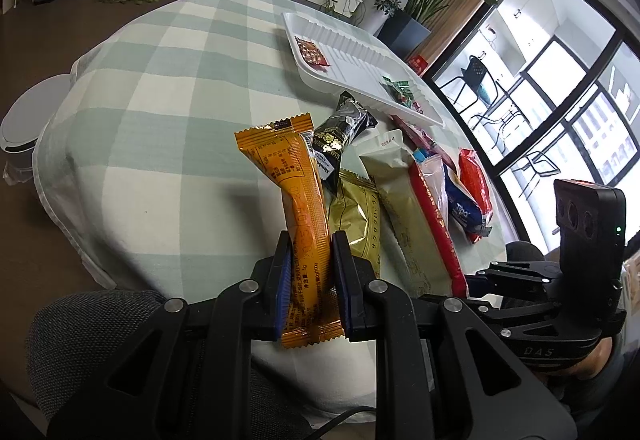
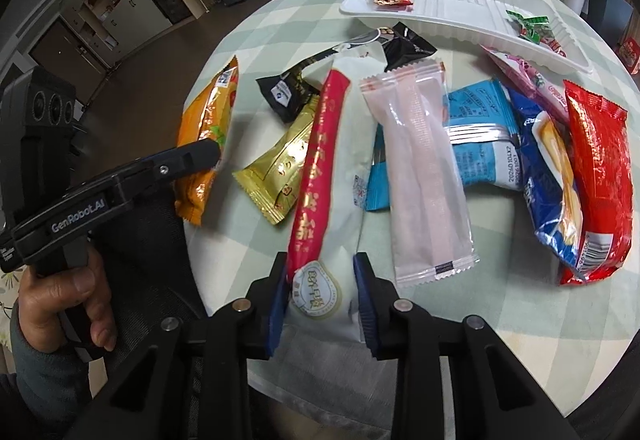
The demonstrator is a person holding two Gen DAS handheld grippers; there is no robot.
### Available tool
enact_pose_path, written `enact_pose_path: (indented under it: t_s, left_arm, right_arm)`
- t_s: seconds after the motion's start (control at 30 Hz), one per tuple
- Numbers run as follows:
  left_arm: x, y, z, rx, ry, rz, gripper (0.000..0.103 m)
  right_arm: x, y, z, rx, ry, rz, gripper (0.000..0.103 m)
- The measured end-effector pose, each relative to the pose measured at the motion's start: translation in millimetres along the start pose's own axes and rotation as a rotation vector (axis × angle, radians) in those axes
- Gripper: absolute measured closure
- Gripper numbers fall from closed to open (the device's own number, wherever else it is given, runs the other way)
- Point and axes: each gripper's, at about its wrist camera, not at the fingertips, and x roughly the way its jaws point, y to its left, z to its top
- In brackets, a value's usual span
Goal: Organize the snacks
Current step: 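Grasp the white packet with red stripe with the right tool while the left tool holds the orange bar, then carry both packets into the white tray and open both tools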
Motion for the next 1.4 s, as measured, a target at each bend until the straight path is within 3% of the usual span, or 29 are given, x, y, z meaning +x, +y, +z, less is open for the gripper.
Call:
enact_pose_path:
  t_s: [0.37, 0.83, 1.1, 1.4]
  left_arm:
    - [-4.2, -0.5, 0.1, 0.005, -0.013, -0.031, 0.086]
    - [-13.6, -8.7, 1.9, 0.022, -0.032, -0.067, 0.086]
    - [-23.0, -16.9, 19.8, 0.045, -0.052, -0.083, 0.086]
    - [-29.1, -34.5, 78.6, 0.124, -0.084, -0.070, 0.086]
  right_arm:
    - [-36.9, -3.9, -1.1, 0.036, -0.111, 0.070, 0.070]
    - [-44.3, -21.8, 3.5, 0.085, -0.173, 0.168, 0.070]
    - [-64.7, -69.3, 4.1, 0.192, -0.240, 0.188, 0.070]
    - [-112.3, -146.4, 8.6, 0.309, -0.359, 0.103, 0.070]
